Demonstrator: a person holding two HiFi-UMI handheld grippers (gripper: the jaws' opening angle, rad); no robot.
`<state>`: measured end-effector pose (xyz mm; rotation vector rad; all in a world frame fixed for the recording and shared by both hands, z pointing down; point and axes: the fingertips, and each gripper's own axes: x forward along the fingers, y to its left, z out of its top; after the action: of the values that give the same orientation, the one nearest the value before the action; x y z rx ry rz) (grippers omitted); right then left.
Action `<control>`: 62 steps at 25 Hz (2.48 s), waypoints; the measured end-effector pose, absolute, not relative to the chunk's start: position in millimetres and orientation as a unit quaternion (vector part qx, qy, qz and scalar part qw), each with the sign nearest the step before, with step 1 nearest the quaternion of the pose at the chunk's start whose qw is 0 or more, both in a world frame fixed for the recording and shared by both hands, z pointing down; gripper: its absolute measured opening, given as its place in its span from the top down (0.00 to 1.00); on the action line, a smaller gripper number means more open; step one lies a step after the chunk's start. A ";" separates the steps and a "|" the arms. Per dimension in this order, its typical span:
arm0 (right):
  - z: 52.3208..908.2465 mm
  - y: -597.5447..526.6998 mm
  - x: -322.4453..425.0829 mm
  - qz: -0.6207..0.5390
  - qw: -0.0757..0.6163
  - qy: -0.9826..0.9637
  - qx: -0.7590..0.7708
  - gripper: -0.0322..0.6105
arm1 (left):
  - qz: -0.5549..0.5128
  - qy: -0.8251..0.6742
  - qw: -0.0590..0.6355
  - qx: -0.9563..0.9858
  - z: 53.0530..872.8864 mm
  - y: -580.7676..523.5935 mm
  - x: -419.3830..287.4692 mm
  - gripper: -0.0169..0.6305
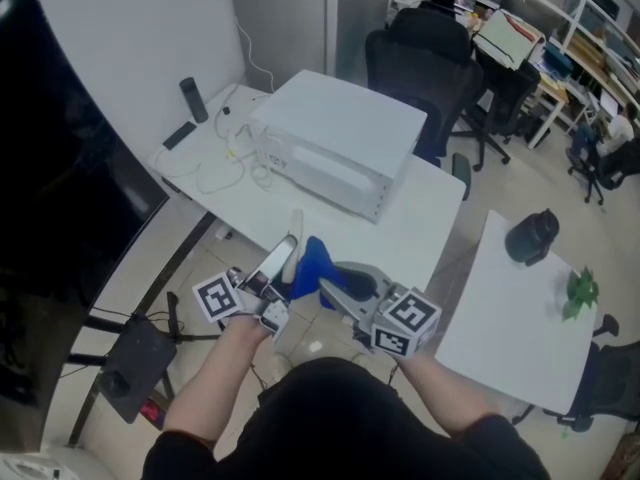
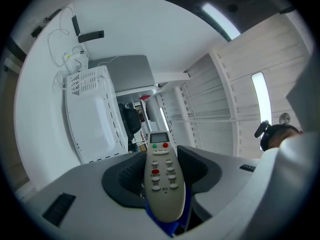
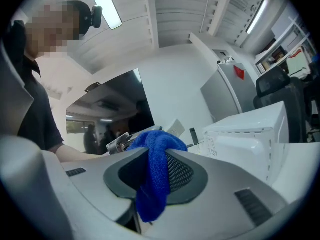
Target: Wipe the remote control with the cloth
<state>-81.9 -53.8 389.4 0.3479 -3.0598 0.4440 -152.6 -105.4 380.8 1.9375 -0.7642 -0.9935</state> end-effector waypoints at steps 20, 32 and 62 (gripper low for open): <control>367.1 -119.2 6.9 0.097 -0.001 -0.957 0.272 0.80 | -0.206 -0.287 0.407 0.842 428.4 -93.0 -58.9 0.66; 443.8 -102.5 96.6 0.034 0.178 -0.897 0.402 0.80 | 0.175 -0.530 0.228 0.798 606.4 -165.2 -17.3 0.66; 514.7 -102.4 131.6 0.099 0.249 -0.875 0.403 0.80 | 0.309 -0.545 0.205 0.752 715.9 -187.8 -4.3 0.57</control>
<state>131.6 -102.4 514.7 1.0966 -2.3843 0.2709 -4.3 -187.8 715.9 2.0966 -1.5190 0.8625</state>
